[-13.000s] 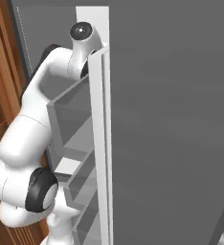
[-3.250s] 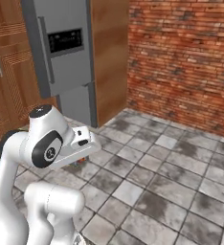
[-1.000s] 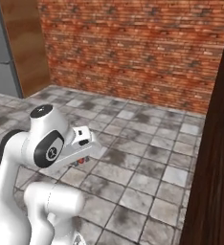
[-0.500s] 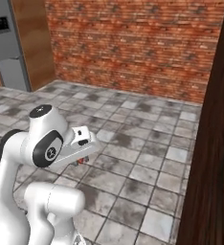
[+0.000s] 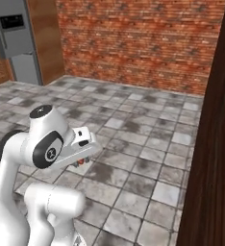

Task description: Place the cold items (carrot and squash) from the fridge in one tupperware on the dining counter. Place the warm items (hot dog and kebab skewer) in the stove area in another tupperware.

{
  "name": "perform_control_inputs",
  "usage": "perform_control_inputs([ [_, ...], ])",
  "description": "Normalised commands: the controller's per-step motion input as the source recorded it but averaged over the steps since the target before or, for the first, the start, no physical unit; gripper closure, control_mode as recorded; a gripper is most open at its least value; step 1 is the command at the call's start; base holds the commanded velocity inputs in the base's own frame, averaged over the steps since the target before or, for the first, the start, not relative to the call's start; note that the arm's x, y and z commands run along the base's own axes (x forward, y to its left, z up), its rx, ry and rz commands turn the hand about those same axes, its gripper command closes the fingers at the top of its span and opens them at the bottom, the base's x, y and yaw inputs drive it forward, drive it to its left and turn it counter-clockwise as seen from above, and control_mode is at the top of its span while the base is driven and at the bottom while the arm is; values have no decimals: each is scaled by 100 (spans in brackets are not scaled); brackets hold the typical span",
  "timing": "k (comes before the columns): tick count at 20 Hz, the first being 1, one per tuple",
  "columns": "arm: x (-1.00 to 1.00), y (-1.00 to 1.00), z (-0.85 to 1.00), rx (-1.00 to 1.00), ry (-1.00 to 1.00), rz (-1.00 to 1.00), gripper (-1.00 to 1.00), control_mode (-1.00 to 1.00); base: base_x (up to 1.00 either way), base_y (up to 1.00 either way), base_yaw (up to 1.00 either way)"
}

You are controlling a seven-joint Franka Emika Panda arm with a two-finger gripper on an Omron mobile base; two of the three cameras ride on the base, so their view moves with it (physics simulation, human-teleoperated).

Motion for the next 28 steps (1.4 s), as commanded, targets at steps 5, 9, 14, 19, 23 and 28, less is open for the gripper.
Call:
perform_control_inputs([
  [5, 0, 0, 0, 0, 0, 0, 100, 100, -100, 24, 0],
  [9, 0, 0, 0, 0, 0, 0, 100, 100, -100, 34, 0],
  [14, 0, 0, 0, 0, 0, 0, 100, 100, -100, 52, 7],
  [19, 0, 0, 0, 0, 0, 0, 100, 100, -100, 59, 11],
  [23, 0, 0, 0, 0, 0, 0, 100, 100, -100, 59, 15],
  [28, 0, 0, 0, 0, 0, 0, 100, 100, -100, 59, 15],
])
